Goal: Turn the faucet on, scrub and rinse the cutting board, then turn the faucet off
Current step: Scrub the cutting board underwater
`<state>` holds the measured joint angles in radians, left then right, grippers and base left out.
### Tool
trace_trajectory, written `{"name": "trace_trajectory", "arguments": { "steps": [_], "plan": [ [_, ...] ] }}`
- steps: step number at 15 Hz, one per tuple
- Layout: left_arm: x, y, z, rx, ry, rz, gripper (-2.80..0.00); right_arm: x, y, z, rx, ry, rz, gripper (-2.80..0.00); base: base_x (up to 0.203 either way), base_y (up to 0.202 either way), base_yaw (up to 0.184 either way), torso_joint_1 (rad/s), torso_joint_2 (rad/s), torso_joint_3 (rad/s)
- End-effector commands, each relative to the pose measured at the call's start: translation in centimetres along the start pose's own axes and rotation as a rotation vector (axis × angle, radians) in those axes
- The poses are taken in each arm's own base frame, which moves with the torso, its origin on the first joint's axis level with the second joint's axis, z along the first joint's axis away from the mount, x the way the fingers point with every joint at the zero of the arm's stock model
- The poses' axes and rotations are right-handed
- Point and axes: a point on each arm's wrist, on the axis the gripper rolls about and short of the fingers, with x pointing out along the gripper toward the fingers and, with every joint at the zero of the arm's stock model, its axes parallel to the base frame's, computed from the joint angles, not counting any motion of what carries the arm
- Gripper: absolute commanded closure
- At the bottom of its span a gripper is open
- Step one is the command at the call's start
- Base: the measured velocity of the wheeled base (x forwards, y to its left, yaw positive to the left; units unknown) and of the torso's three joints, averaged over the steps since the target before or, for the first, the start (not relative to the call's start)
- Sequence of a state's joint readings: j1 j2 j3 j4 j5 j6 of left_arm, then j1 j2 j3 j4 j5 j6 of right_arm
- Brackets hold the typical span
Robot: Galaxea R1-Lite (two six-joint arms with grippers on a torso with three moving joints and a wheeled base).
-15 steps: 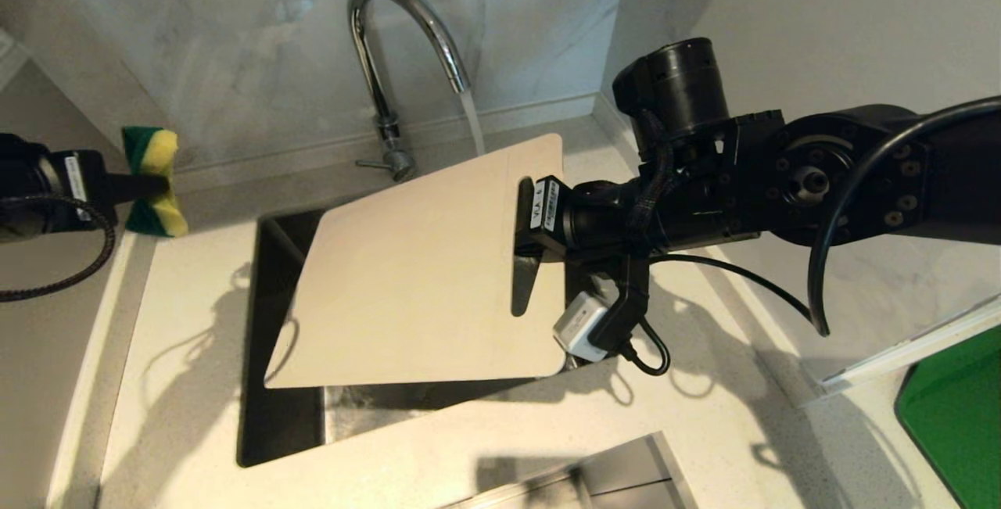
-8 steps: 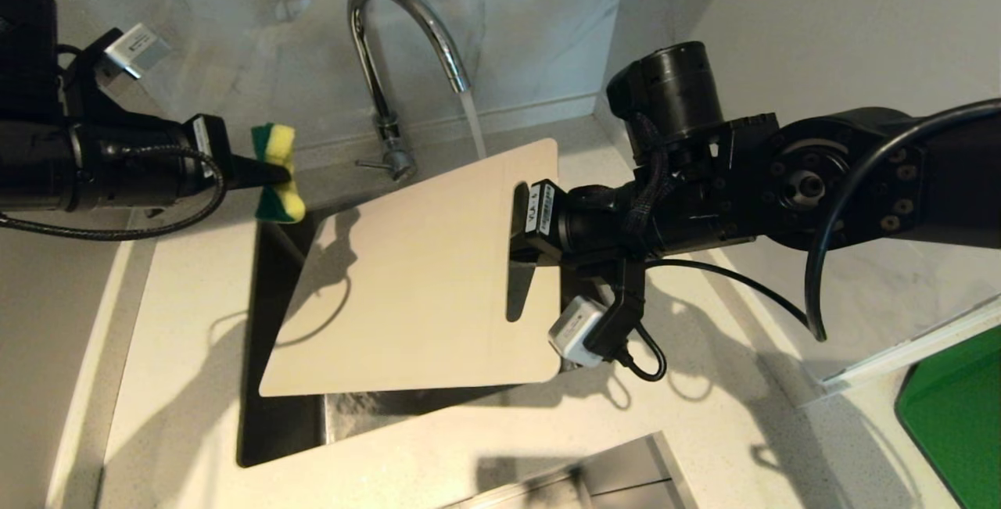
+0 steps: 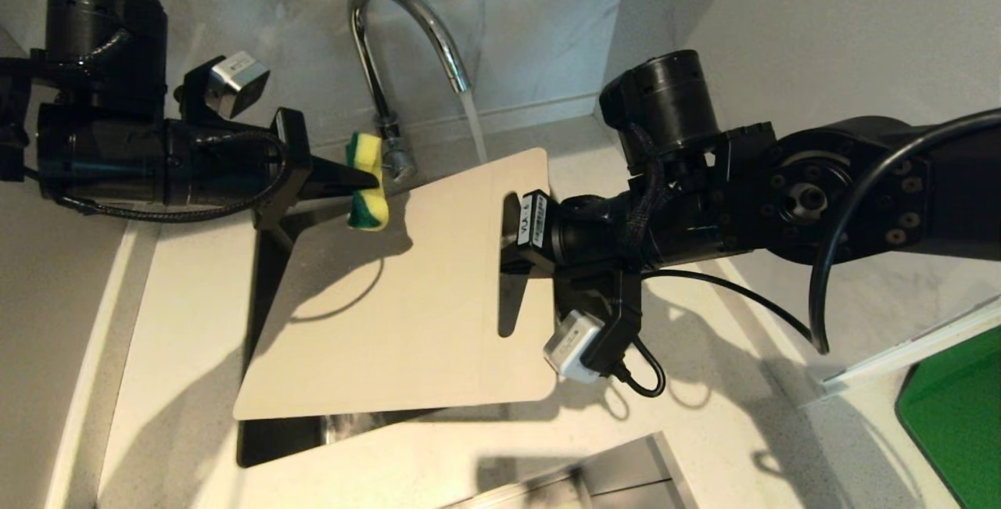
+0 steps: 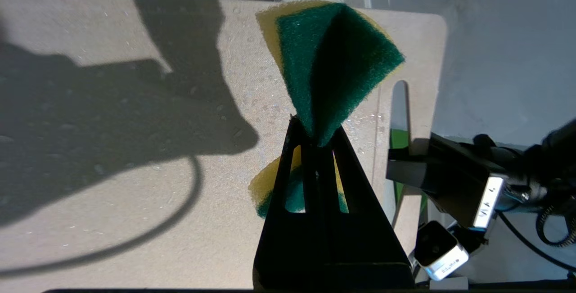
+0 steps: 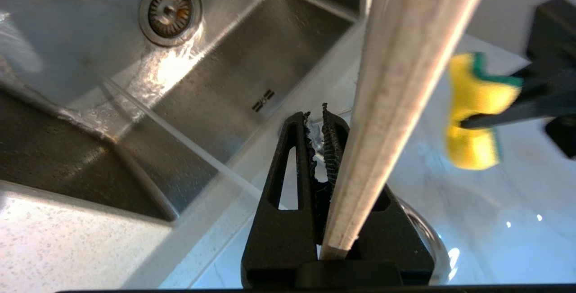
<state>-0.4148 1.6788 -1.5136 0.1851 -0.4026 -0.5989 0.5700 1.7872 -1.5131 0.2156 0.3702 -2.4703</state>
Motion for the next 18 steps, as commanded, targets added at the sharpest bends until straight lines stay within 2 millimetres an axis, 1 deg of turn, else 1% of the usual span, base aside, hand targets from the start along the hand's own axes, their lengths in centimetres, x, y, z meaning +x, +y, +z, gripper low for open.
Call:
{"name": "trace_trajectory", "arguments": {
  "steps": [1,2,5,7,9,12,16,18],
  "plan": [
    [2.4,0.8,-0.4,-0.021,0.049,0.011,0.00,-0.1,0.1,0.2,-0.010,0.014,-0.014,0.00,0.000,0.000,0.000,0.000,0.00,0.000],
    [3.0,1.0,-0.6,-0.024,0.070,0.020,0.00,0.0,0.3,0.4,0.001,0.012,-0.014,0.00,0.000,0.000,0.000,0.000,0.00,0.000],
    [3.9,1.9,-0.6,-0.009,0.165,0.038,0.00,-0.3,0.2,0.5,0.002,0.019,-0.021,0.00,0.000,0.000,0.000,0.000,0.00,0.000],
    [4.9,2.4,-0.4,-0.001,0.180,0.044,0.00,-0.5,0.1,0.5,-0.001,0.021,-0.024,0.00,0.000,0.000,0.000,0.000,0.00,0.000],
    [5.4,3.1,-0.4,0.005,0.195,0.062,0.00,-0.6,0.0,0.5,-0.001,0.023,-0.027,0.00,0.000,0.000,0.000,0.000,0.00,0.000],
    [5.3,5.3,0.1,0.013,0.197,0.112,0.00,-0.6,0.1,0.6,0.000,0.021,-0.025,0.00,0.000,0.000,0.000,0.000,0.00,0.000],
    [4.0,8.1,0.8,-0.026,0.192,0.169,0.00,-0.6,0.1,0.5,0.000,0.023,-0.025,0.00,0.000,0.000,0.000,0.000,0.00,0.000],
    [3.6,10.1,0.4,-0.014,0.211,0.206,0.00,-0.8,0.0,0.5,-0.001,0.025,-0.029,0.00,0.000,0.000,0.000,0.000,0.00,0.000]
  ]
}}
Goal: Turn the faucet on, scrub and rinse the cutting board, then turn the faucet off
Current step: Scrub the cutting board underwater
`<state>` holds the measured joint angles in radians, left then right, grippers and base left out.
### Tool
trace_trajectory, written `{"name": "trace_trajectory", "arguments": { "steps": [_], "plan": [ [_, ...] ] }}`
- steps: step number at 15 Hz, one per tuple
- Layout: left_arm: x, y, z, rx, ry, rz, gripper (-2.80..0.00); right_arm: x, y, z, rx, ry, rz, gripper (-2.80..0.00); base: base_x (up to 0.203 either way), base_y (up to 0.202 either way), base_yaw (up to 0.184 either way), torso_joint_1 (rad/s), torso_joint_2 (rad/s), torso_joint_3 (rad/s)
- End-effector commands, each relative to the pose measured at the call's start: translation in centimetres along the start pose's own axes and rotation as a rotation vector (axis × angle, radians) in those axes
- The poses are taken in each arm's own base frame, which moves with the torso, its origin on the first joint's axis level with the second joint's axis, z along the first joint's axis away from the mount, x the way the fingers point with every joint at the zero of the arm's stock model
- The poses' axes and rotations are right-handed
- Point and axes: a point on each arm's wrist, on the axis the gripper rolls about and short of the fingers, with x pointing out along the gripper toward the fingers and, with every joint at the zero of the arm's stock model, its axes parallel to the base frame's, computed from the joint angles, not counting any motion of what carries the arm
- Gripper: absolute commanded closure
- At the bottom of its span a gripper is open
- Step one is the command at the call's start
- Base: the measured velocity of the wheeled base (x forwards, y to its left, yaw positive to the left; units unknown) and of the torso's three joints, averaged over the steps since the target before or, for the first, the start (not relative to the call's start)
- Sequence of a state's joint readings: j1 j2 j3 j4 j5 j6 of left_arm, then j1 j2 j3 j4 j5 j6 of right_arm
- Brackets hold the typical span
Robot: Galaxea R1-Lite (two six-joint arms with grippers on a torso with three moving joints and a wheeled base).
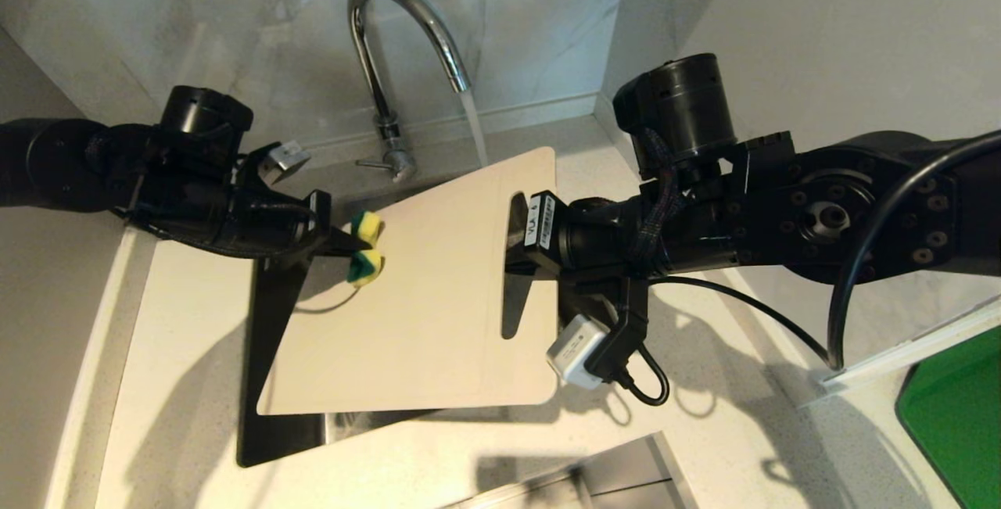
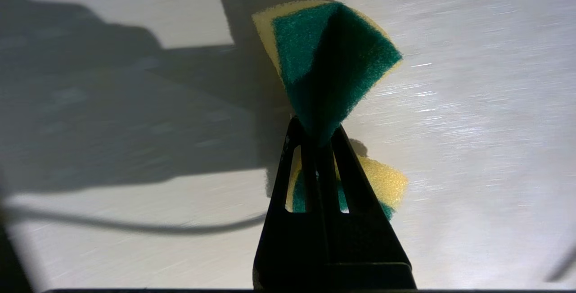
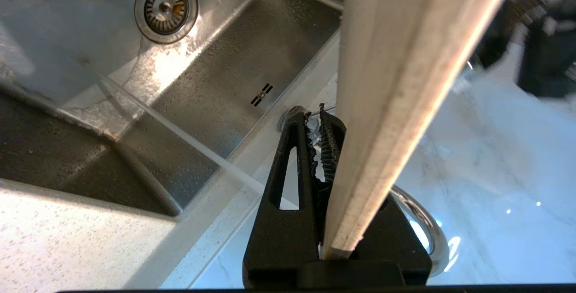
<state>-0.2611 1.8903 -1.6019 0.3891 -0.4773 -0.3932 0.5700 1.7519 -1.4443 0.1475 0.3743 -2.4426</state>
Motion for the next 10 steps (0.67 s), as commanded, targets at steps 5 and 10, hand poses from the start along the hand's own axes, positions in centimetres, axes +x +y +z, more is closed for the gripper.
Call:
{"name": "trace_trajectory", "arguments": {
  "steps": [5,10],
  "plan": [
    [-2.2,8.1,-0.1,-0.056,0.005,0.111,0.00,-0.3,-0.2,-0.1,-0.014,0.006,-0.008,0.00,0.000,0.000,0.000,0.000,0.00,0.000],
    [-2.8,6.6,-0.4,-0.016,-0.001,0.086,0.00,0.2,0.1,0.0,-0.008,-0.004,0.002,0.00,0.000,0.000,0.000,0.000,0.00,0.000]
  ]
}}
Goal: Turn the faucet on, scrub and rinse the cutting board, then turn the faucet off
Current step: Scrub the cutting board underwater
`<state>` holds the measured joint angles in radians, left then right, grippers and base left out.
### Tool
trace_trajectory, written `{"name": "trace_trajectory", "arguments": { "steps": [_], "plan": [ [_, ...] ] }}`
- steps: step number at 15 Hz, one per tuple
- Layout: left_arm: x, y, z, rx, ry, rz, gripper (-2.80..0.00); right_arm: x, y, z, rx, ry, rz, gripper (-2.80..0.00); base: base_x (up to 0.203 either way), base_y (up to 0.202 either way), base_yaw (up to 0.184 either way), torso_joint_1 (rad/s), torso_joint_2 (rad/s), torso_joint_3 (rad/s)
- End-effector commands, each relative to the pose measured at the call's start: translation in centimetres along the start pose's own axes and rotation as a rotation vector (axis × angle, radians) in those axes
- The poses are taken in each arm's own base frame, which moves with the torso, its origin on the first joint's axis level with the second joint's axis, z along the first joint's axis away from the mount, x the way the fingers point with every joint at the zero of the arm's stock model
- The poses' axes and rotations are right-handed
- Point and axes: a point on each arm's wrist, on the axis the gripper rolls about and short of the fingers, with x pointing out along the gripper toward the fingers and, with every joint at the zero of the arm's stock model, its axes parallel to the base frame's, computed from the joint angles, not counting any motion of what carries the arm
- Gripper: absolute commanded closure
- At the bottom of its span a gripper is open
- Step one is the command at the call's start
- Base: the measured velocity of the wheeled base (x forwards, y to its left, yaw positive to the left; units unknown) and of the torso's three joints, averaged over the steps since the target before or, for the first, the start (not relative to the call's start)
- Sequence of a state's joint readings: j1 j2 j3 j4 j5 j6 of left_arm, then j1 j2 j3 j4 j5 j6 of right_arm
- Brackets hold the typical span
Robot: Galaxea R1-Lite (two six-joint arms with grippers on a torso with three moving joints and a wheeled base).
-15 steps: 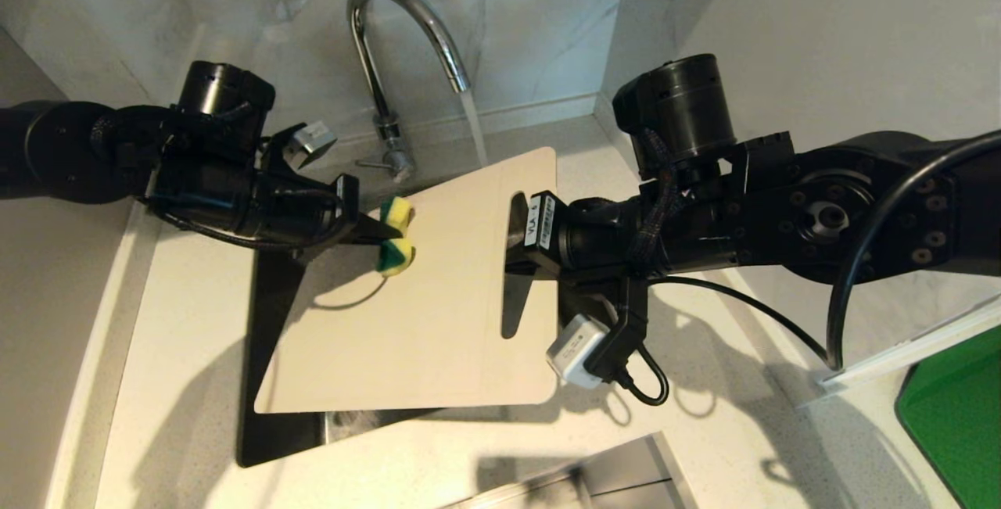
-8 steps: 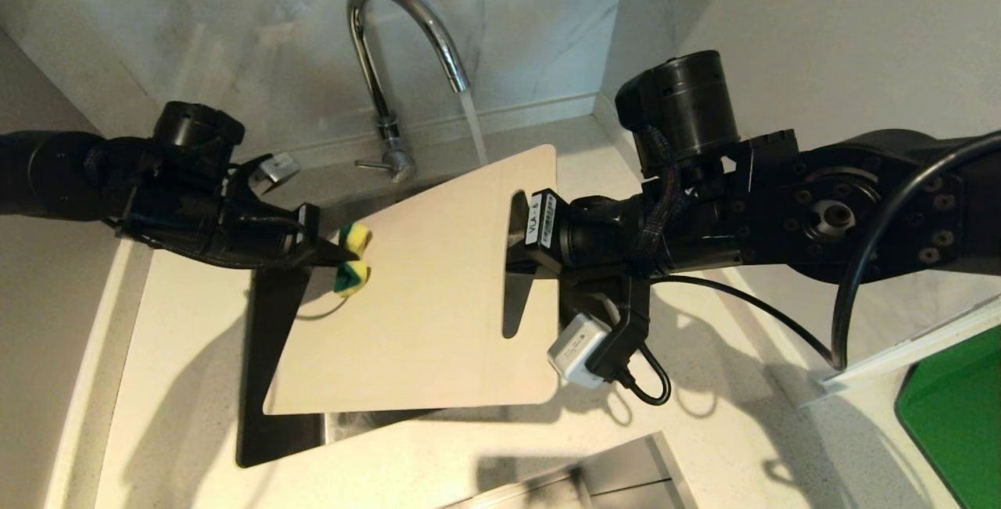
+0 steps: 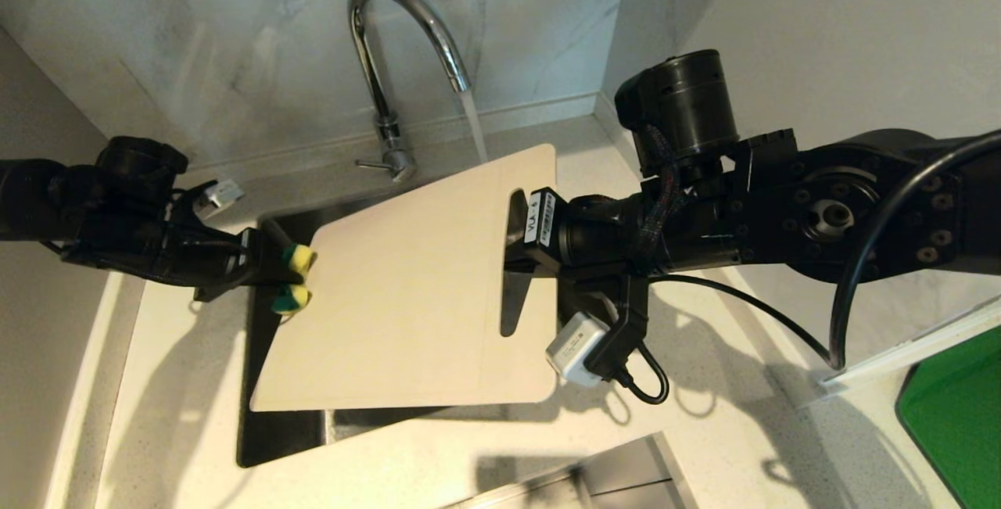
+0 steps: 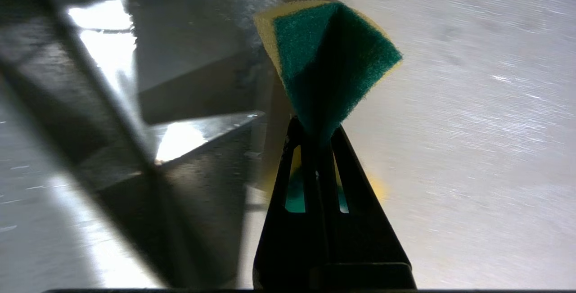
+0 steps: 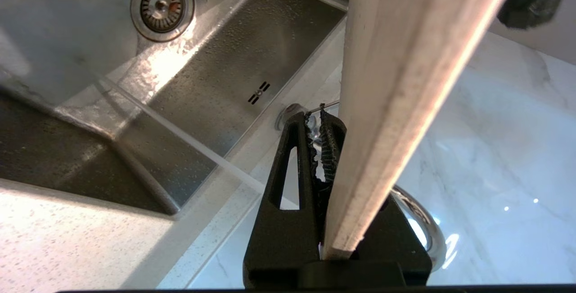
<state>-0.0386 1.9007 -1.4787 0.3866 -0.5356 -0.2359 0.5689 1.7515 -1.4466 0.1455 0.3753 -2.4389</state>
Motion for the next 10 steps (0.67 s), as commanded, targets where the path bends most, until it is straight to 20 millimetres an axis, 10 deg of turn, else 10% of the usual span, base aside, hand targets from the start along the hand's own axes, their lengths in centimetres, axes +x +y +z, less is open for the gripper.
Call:
{"name": "trace_trajectory", "arguments": {
  "steps": [1,10],
  "plan": [
    [-0.9,-3.2,-0.4,0.034,-0.010,-0.054,0.00,0.2,0.2,0.1,-0.012,-0.007,0.005,0.00,0.000,0.000,0.000,0.000,0.00,0.000],
    [-3.9,-17.6,-5.5,0.074,0.099,-0.344,0.00,0.4,0.4,0.0,-0.009,-0.008,0.011,0.00,0.000,0.000,0.000,0.000,0.00,0.000]
  ]
}}
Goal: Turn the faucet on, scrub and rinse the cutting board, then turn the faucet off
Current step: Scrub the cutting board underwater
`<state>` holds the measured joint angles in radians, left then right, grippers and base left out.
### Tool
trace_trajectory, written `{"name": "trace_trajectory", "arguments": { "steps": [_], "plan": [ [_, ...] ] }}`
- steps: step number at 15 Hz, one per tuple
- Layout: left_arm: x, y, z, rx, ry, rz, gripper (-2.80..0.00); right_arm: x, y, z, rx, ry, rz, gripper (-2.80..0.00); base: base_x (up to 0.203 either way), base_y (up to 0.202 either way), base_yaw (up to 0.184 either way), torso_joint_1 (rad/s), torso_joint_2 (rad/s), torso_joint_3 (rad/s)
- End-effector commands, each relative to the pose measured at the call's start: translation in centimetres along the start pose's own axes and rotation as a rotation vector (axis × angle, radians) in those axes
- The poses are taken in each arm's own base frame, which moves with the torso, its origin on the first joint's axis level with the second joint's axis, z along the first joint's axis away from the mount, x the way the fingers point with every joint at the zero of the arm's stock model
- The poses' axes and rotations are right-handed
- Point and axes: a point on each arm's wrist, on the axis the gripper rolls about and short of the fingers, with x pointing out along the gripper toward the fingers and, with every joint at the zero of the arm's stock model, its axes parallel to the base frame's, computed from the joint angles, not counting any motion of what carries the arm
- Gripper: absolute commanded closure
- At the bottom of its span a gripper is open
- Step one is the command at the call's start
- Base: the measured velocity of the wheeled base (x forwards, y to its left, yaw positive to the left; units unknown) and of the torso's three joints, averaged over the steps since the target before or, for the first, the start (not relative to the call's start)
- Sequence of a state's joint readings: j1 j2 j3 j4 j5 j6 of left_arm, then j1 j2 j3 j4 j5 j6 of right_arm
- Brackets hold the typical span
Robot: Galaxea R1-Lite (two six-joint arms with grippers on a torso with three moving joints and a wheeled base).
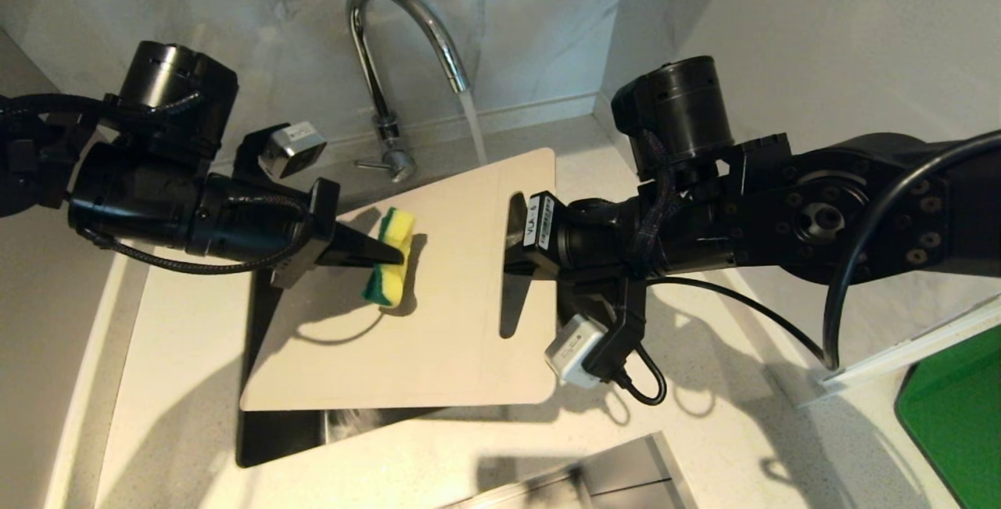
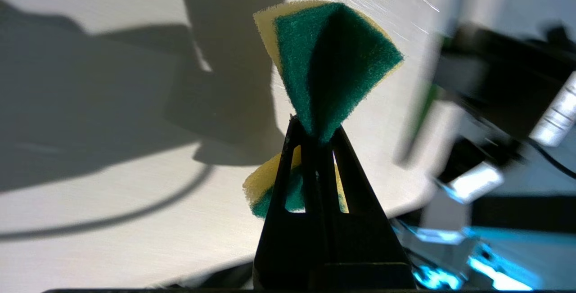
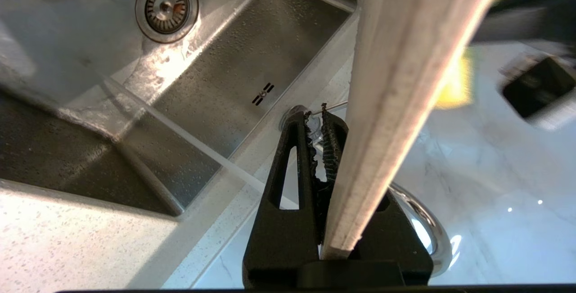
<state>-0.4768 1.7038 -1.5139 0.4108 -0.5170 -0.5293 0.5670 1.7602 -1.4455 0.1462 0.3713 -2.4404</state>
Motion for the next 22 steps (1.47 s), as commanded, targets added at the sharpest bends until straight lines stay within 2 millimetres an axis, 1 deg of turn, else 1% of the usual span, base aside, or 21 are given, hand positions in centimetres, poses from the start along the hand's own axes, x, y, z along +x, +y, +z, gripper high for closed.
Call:
{"name": "trace_trajectory", "arguments": {
  "steps": [1,3,6,8,12,15,16,18,20,21,22],
  "plan": [
    [-0.2,-1.6,-0.8,0.010,0.020,-0.032,0.00,0.1,0.1,0.0,-0.012,-0.004,0.001,0.00,0.000,0.000,0.000,0.000,0.00,0.000],
    [-0.2,-0.4,-0.8,-0.011,0.024,-0.002,0.00,0.1,0.1,0.0,-0.010,-0.003,0.002,0.00,0.000,0.000,0.000,0.000,0.00,0.000],
    [0.1,2.2,-1.6,-0.015,0.056,0.060,0.00,0.1,0.2,0.0,-0.010,-0.003,0.002,0.00,0.000,0.000,0.000,0.000,0.00,0.000],
    [-0.1,4.5,-2.1,-0.014,0.073,0.109,0.00,0.1,0.2,0.0,-0.009,-0.003,0.004,0.00,0.000,0.000,0.000,0.000,0.00,0.000],
    [-0.8,8.8,-2.9,-0.048,0.042,0.182,0.00,0.0,0.1,-0.1,-0.010,0.000,0.001,0.00,0.000,0.000,0.000,0.000,0.00,0.000],
    [-1.7,12.4,-3.8,-0.065,0.028,0.245,0.00,0.0,0.1,-0.1,-0.010,0.000,0.001,0.00,0.000,0.000,0.000,0.000,0.00,0.000],
    [-2.0,13.9,-4.0,-0.066,0.018,0.271,0.00,0.0,0.1,-0.1,-0.010,0.001,0.000,0.00,0.000,0.000,0.000,0.000,0.00,0.000],
    [-2.8,16.0,-4.1,-0.085,0.002,0.292,0.00,0.0,0.1,-0.1,-0.009,0.001,0.000,0.00,0.000,0.000,0.000,0.000,0.00,0.000],
    [-3.7,17.6,-4.3,-0.092,-0.008,0.309,0.00,0.0,0.2,-0.1,-0.007,0.000,0.003,0.00,0.000,0.000,0.000,0.000,0.00,0.000],
    [-4.1,17.9,-4.3,-0.082,-0.012,0.310,0.00,0.1,0.1,0.0,-0.009,-0.001,0.002,0.00,0.000,0.000,0.000,0.000,0.00,0.000],
    [-4.3,17.6,-4.2,-0.075,-0.018,0.298,0.00,0.1,0.1,0.0,-0.009,-0.001,0.002,0.00,0.000,0.000,0.000,0.000,0.00,0.000]
  ]
}}
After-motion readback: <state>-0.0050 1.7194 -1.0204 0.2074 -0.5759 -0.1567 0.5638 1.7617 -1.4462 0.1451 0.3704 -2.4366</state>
